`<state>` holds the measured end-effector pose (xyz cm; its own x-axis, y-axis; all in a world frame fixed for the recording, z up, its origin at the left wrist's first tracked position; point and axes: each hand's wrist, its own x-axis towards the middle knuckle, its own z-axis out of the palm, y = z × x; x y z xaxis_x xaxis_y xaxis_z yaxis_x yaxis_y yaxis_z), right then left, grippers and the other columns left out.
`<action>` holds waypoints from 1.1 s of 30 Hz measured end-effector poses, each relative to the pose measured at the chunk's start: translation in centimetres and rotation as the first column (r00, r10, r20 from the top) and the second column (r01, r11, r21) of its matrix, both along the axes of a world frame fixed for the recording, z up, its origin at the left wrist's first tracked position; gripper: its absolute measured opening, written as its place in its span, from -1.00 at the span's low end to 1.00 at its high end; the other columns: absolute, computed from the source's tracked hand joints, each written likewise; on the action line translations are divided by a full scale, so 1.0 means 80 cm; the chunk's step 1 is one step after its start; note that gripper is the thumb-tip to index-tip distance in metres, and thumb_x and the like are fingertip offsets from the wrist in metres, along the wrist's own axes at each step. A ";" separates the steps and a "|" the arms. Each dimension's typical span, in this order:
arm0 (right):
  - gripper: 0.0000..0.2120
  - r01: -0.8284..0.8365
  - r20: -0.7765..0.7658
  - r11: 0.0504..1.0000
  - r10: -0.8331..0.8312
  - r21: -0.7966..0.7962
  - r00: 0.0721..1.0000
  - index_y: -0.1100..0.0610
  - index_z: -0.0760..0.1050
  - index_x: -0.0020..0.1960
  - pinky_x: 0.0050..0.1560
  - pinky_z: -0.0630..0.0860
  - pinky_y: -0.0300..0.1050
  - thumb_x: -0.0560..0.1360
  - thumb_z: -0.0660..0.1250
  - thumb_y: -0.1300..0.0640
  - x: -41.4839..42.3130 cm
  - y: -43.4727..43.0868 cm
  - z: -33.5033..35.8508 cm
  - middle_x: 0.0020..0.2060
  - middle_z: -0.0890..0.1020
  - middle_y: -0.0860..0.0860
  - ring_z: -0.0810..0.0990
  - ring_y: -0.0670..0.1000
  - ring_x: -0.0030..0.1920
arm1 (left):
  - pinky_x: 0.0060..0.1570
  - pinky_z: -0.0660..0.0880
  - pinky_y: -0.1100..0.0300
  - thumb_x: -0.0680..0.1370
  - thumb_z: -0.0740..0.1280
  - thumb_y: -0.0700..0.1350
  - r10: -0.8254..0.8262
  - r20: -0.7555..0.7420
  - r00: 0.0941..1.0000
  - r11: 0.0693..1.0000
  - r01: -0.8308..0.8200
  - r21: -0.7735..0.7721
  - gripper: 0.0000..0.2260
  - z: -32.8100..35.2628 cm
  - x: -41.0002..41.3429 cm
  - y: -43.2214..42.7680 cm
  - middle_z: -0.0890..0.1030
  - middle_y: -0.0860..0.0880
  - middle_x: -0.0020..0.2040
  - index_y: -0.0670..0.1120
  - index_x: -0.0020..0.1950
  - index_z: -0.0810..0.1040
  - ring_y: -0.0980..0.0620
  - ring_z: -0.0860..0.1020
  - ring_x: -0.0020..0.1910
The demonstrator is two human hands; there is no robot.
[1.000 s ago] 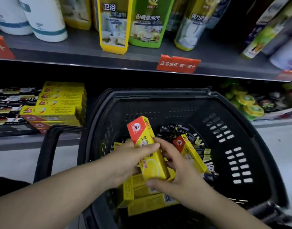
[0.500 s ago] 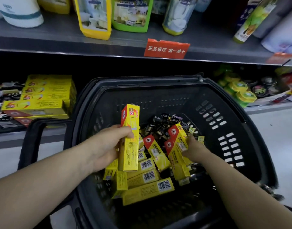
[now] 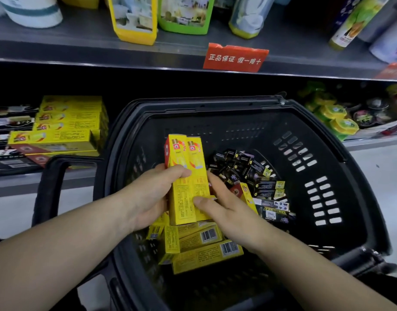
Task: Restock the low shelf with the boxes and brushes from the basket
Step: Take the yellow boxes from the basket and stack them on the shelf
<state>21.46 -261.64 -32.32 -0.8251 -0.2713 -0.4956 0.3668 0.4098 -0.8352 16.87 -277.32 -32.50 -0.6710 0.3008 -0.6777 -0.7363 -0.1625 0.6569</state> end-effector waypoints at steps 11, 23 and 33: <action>-0.56 -0.187 0.084 0.893 0.167 0.409 0.982 -0.22 0.43 0.20 0.18 0.47 -0.10 0.42 0.17 -0.38 -0.049 0.075 0.005 0.13 0.53 -0.21 0.52 -0.08 0.19 | -0.22 0.52 0.12 0.40 0.45 -0.21 -0.041 -0.029 0.999 0.990 0.037 -0.136 -0.63 -0.006 -0.002 -0.008 0.69 -0.12 -0.04 -0.11 0.20 0.53 -0.07 0.65 -0.08; -0.45 -0.199 0.363 0.668 -0.114 0.717 0.925 0.25 0.31 0.32 -0.21 0.55 -0.14 0.46 0.35 0.00 -0.052 0.119 -0.073 0.11 0.49 0.14 0.56 0.06 -0.06 | -0.03 0.52 0.05 0.33 0.48 -0.17 -0.141 -0.024 0.990 0.984 0.137 -0.116 -0.61 -0.008 -0.003 -0.013 0.70 -0.09 -0.04 -0.10 0.14 0.58 -0.07 0.64 0.00; -0.52 0.308 -0.082 0.951 -0.306 0.009 0.948 0.01 0.37 0.05 -0.09 0.60 0.02 0.23 0.43 -0.14 -0.003 -0.003 0.032 -0.13 0.65 -0.02 0.66 0.00 -0.12 | -0.12 0.56 0.06 0.41 0.45 -0.09 -0.049 -0.120 0.992 0.998 0.045 -0.036 -0.69 0.020 -0.007 -0.023 0.71 -0.04 -0.07 -0.03 0.14 0.56 -0.05 0.66 -0.07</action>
<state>21.19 -261.89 -29.80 -0.9033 0.0110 -0.4288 0.4114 0.3053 -0.8588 16.30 -279.15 -30.94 -0.7340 0.3125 -0.6030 -0.6577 -0.1058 0.7458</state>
